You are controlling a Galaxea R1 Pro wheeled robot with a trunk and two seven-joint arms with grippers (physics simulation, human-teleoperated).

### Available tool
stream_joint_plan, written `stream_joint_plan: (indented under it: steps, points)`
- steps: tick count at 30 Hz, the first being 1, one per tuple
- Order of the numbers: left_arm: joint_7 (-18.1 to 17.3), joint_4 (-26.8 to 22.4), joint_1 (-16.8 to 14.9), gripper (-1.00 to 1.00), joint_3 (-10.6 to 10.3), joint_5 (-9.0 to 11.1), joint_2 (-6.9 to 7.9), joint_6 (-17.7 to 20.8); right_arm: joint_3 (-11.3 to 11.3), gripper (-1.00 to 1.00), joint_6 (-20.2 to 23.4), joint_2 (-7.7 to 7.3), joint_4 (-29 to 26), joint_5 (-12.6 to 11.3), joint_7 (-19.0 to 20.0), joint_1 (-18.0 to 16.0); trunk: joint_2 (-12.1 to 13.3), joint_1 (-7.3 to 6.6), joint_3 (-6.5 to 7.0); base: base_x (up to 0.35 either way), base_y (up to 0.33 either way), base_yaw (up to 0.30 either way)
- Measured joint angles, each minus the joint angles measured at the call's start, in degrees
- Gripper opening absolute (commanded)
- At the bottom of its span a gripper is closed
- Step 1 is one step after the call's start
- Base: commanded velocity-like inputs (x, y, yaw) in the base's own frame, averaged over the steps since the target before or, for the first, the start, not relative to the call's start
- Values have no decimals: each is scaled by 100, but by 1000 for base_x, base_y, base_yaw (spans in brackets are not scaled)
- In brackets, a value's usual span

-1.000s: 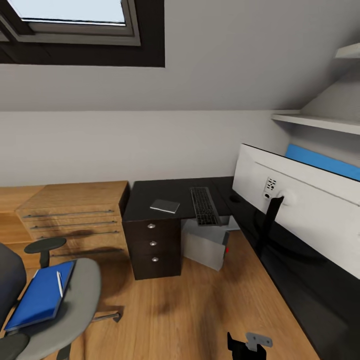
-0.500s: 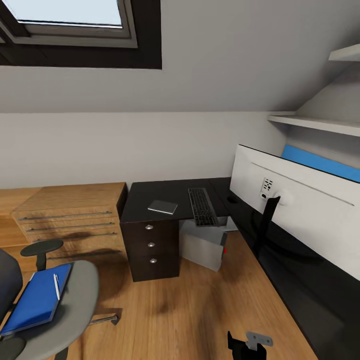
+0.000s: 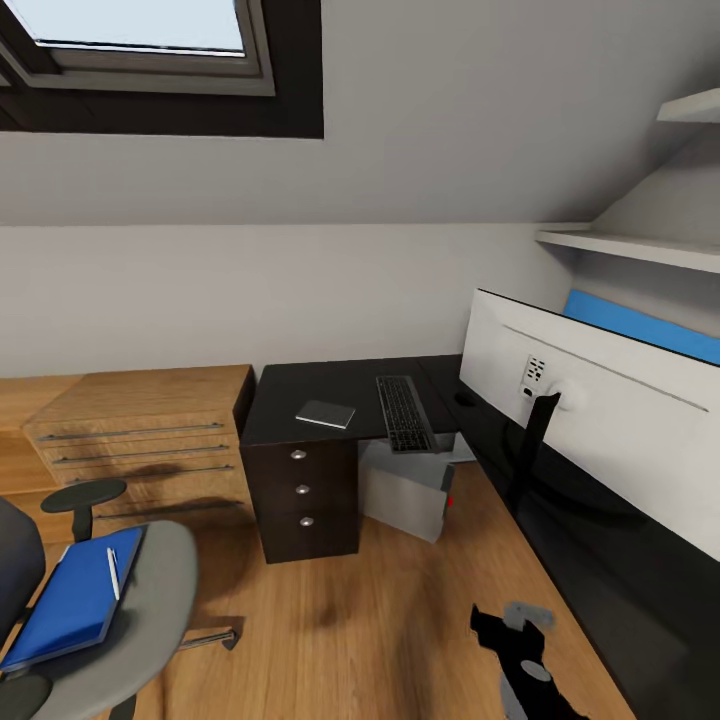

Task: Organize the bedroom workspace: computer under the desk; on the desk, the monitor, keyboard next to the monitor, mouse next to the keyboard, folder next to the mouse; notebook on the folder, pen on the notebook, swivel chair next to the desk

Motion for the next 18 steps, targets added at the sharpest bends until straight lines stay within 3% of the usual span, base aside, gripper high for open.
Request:
stream_joint_plan:
  steps: [5, 16, 18]
  points:
    - [0, 0, 0, 100, -6, -2, -4, 1, 156, 100, 428, 125, -992, 5, -67, -9, 0, 0, 0, 0, 0, 0]
    - [0, 0, 2, 100, -8, -7, -18, 6, 1174, 100, 582, 179, -2202, 7, -998, -11, 0, 0, 0, 0, 0, 0]
    - [0, 0, 1, 100, -9, -7, -21, 9, 1400, 100, 846, 241, -2670, 12, -1200, -11, 0, 0, 0, 0, 0, 0]
